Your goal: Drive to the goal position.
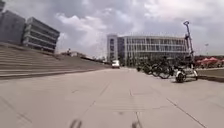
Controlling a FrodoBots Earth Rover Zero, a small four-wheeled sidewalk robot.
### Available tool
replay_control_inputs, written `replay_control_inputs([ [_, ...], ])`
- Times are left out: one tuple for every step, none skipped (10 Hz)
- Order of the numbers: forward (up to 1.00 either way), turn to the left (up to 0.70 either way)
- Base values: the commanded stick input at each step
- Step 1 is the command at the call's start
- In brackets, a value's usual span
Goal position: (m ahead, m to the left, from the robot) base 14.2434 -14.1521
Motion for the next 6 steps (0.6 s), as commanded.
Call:
replay_control_inputs([
  [0.85, 0.00],
  [0.85, 0.00],
  [0.85, 0.00],
  [0.85, 0.00],
  [0.85, 0.00],
  [0.85, 0.00],
])
